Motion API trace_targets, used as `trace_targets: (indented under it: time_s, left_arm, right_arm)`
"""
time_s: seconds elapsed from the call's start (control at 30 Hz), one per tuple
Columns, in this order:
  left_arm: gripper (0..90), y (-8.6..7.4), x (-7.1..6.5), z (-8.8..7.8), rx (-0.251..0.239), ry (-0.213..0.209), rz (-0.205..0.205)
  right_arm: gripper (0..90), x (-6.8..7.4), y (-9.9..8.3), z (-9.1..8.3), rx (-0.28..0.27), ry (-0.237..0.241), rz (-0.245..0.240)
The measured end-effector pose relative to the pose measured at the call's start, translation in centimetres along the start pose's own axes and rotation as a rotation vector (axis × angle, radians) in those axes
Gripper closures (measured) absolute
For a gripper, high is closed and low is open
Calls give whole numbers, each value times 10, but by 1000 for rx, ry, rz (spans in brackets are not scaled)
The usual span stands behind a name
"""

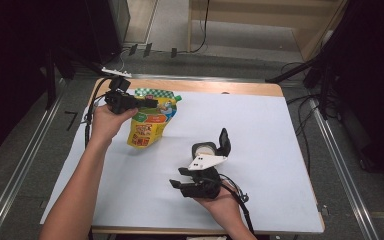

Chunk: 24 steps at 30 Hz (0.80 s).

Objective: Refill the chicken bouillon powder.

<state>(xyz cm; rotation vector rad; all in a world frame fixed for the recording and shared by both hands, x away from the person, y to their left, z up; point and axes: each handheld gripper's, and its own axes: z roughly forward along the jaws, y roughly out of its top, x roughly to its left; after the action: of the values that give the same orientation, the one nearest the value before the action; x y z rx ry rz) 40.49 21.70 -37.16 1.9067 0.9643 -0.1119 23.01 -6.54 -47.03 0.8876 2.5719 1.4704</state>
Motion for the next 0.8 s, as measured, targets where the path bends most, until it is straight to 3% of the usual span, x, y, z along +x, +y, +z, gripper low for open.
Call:
trace_targets:
  time_s: [0.27, 0.43, 0.53, 0.8]
  left_arm:
    - [870, -7, -2, -12, 9, 18, -2]
    - [840, -9, -4, -17, 16, 6, -3]
    - [820, -11, -7, -21, 22, 30, 6]
    - [756, -15, -11, -28, 19, 15, 8]
  right_arm:
    - [519, 1, 1, 3, 1, 14, -6]
    - [519, 2, 2, 4, 8, 18, -12]
    - [519, 1, 2, 6, 11, 23, -13]
    - [519, 2, 3, 8, 15, 31, -19]
